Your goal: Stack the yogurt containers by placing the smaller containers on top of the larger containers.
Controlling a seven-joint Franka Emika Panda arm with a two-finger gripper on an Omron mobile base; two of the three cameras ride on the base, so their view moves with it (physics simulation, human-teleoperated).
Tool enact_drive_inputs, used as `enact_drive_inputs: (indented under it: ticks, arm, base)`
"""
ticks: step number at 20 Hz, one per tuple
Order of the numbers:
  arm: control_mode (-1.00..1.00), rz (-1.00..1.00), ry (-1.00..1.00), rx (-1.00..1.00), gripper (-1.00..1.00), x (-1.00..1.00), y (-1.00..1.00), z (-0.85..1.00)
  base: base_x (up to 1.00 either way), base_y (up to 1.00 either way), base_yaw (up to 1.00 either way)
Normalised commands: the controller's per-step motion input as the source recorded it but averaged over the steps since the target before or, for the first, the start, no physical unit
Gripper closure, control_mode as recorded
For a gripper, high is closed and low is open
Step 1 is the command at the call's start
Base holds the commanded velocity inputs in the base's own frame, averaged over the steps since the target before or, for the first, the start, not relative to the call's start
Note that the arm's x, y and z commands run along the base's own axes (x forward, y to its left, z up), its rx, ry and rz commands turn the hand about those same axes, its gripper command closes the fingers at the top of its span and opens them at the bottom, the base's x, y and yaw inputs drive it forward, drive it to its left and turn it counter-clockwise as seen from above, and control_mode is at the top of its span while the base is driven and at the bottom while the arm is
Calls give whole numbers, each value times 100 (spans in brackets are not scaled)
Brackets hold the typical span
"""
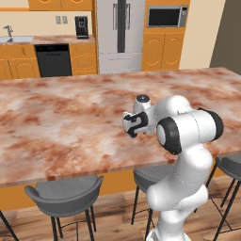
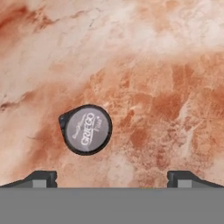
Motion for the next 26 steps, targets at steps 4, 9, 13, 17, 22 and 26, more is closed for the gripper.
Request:
enact_drive_inputs:
  ticks: [4, 9, 13, 17, 22, 26]
  arm:
    - [-100, -2, 0, 0, -100, 17, 0, -10]
    - [-100, -1, 0, 0, -100, 11, 0, -11]
    - [-100, -1, 0, 0, -100, 10, 0, -13]
    - [-100, -1, 0, 0, -100, 13, 0, -15]
    - [-100, -1, 0, 0, -100, 17, 1, -15]
    - [-100, -1, 0, 0, -100, 18, 2, -13]
  base:
    - [0, 0, 0]
    - [0, 0, 0]
    - [0, 0, 0]
    - [0, 0, 0]
    - [0, 0, 0]
    - [0, 0, 0]
